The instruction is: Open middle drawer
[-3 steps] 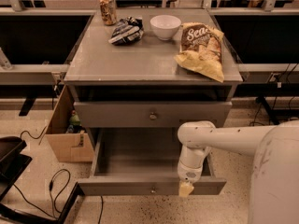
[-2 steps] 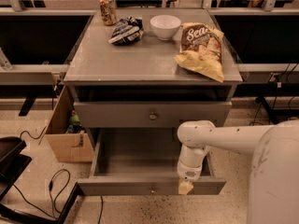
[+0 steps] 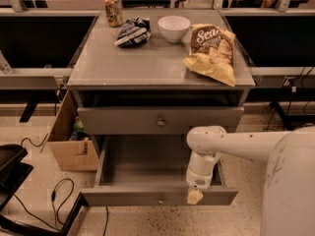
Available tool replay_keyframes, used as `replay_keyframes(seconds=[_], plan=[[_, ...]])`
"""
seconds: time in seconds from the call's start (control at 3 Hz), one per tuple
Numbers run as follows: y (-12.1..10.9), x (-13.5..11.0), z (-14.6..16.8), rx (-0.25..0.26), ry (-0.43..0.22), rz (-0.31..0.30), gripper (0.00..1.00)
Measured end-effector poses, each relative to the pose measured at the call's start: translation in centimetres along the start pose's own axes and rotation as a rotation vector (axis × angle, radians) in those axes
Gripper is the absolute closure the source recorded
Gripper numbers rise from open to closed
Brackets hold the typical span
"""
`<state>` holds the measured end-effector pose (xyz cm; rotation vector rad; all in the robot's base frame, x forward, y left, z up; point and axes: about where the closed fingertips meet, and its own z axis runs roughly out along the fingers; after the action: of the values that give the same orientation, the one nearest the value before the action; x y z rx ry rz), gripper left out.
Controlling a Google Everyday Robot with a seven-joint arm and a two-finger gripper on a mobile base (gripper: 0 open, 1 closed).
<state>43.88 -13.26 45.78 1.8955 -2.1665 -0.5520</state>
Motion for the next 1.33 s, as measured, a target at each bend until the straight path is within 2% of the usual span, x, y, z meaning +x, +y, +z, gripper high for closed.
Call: replay_keyframes(seconds=[0.33, 1.33], plan=[[0.18, -0.17, -0.18, -0.007, -0.003, 0.007, 0.98], [0.18, -0.17, -0.18, -0.007, -0.003, 0.007, 0.29]])
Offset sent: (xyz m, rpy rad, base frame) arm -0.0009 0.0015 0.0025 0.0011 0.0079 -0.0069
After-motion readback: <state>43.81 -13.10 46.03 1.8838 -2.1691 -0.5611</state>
